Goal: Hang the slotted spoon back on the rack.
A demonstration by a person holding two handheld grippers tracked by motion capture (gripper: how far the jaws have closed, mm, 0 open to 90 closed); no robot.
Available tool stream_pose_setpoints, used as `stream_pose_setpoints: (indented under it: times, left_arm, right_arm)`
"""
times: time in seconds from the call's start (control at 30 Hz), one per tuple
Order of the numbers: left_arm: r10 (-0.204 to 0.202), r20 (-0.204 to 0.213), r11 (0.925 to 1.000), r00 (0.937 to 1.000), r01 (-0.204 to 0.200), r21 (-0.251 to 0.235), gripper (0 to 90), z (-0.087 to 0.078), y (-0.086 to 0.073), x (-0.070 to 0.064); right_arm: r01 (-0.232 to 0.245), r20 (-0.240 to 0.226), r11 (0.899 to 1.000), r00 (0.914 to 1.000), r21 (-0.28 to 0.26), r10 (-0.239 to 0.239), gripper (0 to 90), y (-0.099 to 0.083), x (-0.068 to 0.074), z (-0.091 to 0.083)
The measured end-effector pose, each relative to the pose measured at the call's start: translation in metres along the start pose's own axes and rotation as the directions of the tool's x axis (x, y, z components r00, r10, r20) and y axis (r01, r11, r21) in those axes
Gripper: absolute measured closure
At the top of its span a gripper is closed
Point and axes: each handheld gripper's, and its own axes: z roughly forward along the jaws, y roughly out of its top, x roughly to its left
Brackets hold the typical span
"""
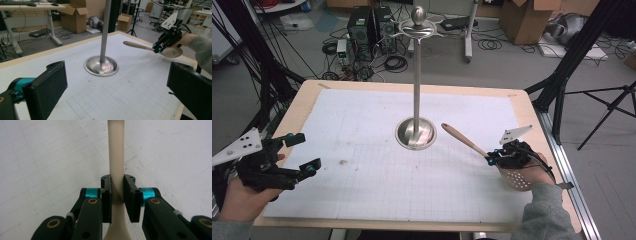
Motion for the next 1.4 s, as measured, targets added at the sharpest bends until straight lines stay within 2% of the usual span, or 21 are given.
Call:
stream_pose_setpoints:
  times: [0.27, 0.53, 0.8, 1.1, 1.4]
  left_arm:
    - [-0.001, 0.001, 1.0, 1.0, 0.001, 0.002, 3.3, 0.0, 0.0, 0.0]
    - [0.0, 0.002, 1.0, 1.0, 0.0, 0.001, 3.3, 0.0, 0.0, -0.001]
    - [-0.001, -0.002, 1.0, 1.0, 0.001, 0.001, 3.3, 0.0, -0.001, -0.001]
    - [-0.001, 0.0, 1.0, 1.0, 0.001, 0.003, 3.3, 0.001, -0.001, -0.001]
    - [-0.007, -0.004, 0.9999, 1.0, 0.007, 0.015, 3.3, 0.003, -0.004, 0.0]
  right_arm:
    - [-0.009, -0.005, 0.998, 0.9999, -0.067, 0.009, 78.0, 0.002, 0.0, -0.008]
    - [-0.028, -0.02, 0.983, 0.9995, -0.179, 0.025, 78.0, 0.008, 0.002, -0.024]
    - [-0.01, -0.016, 0.975, 0.9998, -0.222, 0.007, 78.0, 0.017, 0.007, -0.033]
    - [-0.027, -0.039, 0.951, 0.9991, -0.308, 0.016, 78.0, 0.023, 0.01, -0.044]
    - [-0.033, -0.031, 0.935, 0.9992, -0.353, 0.024, 78.0, 0.031, 0.014, -0.053]
